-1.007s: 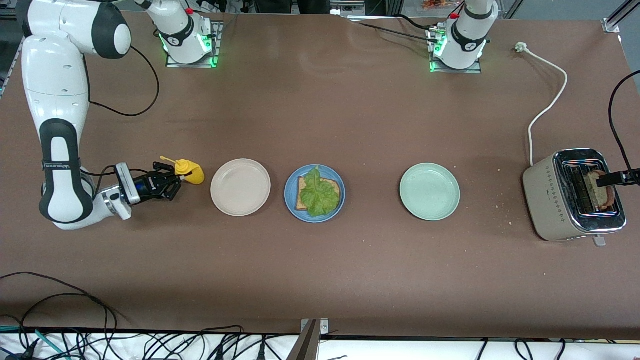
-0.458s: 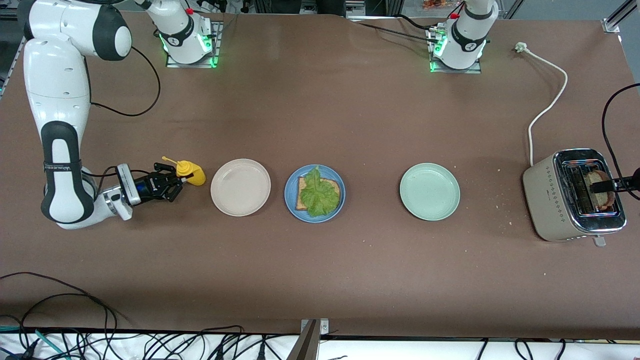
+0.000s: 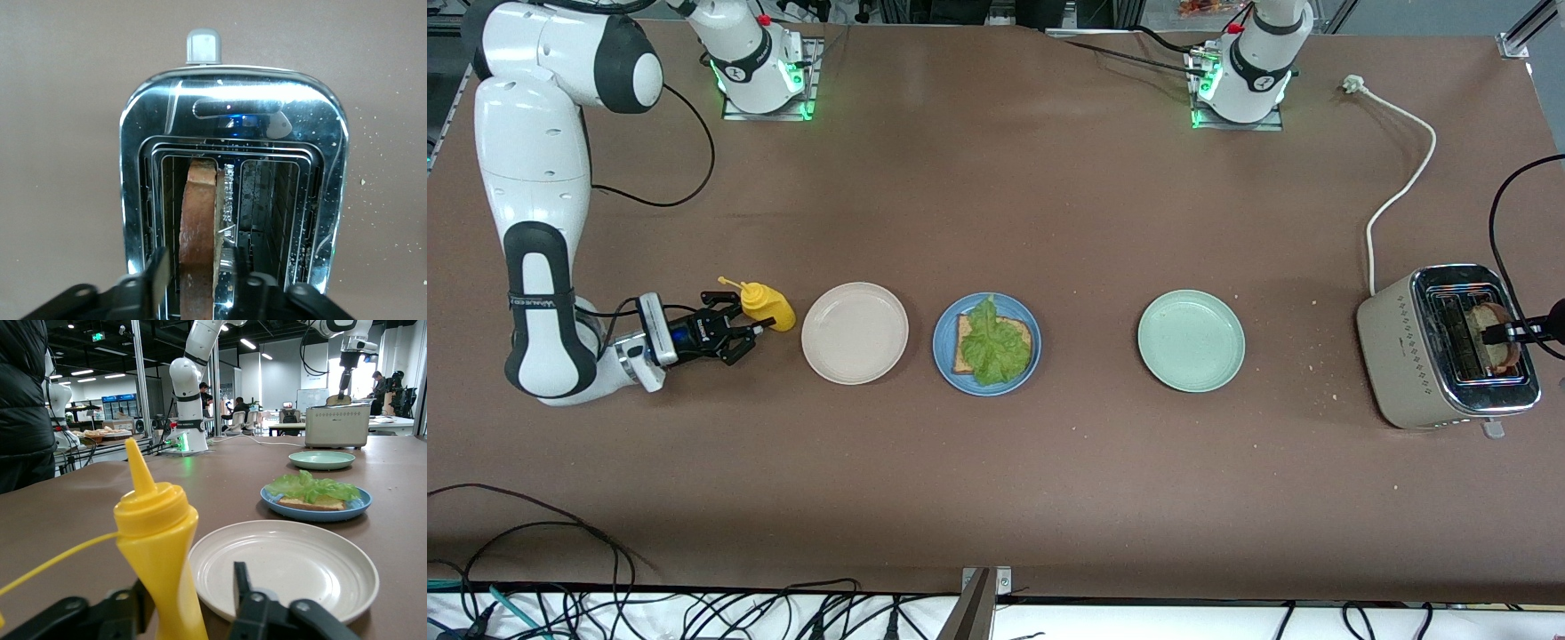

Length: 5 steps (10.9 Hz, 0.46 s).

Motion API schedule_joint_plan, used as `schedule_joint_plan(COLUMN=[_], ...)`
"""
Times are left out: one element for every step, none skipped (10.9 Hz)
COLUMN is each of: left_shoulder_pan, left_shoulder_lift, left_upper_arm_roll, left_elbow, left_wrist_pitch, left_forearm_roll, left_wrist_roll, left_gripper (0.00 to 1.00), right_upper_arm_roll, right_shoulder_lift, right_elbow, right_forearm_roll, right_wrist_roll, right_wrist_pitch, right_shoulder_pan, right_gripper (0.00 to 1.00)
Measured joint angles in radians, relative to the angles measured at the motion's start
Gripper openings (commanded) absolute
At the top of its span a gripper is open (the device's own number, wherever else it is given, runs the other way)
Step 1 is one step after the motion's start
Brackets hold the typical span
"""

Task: Make sandwich in blue plate with both arms
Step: 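Release the bottle with the right gripper while the left gripper grasps the toast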

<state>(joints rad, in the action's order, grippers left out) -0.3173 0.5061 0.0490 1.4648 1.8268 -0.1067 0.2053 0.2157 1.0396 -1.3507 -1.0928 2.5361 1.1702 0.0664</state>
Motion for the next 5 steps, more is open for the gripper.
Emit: schedule_joint_plan(left_shoulder_pan=[0.000, 0.000, 0.000, 0.000, 0.000], left_shoulder_lift=[0.000, 0.000, 0.000, 0.000, -0.004], left_upper_arm_roll=[0.000, 0.000, 0.000, 0.000, 0.000], left_elbow=[0.000, 0.000, 0.000, -0.002, -0.006], left_wrist_pitch=[0.000, 0.000, 0.000, 0.000, -0.009], left_forearm_roll=[0.000, 0.000, 0.000, 0.000, 0.000], left_wrist_roll=[0.000, 0.000, 0.000, 0.000, 0.003], left_gripper=[0.00, 0.00, 0.00, 0.00, 0.00], right_upper_arm_roll=[0.000, 0.001, 0.009, 0.033, 0.068], right_shoulder_lift=[0.000, 0.000, -0.001, -0.002, -0.003], right_elbow=[0.004, 0.011, 0.020, 0.029, 0.042], right_forearm_roll=[0.000, -0.001, -0.001, -0.001, -0.001], right_wrist_roll=[0.004, 0.007, 0.007, 0.007, 0.007], right_wrist_pitch=[0.001, 0.008, 0.017, 0.022, 0.027], right_shoulder_pan=[0.007, 0.017, 0.027, 0.031, 0.033], right_gripper=[1.00, 1.00, 1.00, 1.00, 1.00])
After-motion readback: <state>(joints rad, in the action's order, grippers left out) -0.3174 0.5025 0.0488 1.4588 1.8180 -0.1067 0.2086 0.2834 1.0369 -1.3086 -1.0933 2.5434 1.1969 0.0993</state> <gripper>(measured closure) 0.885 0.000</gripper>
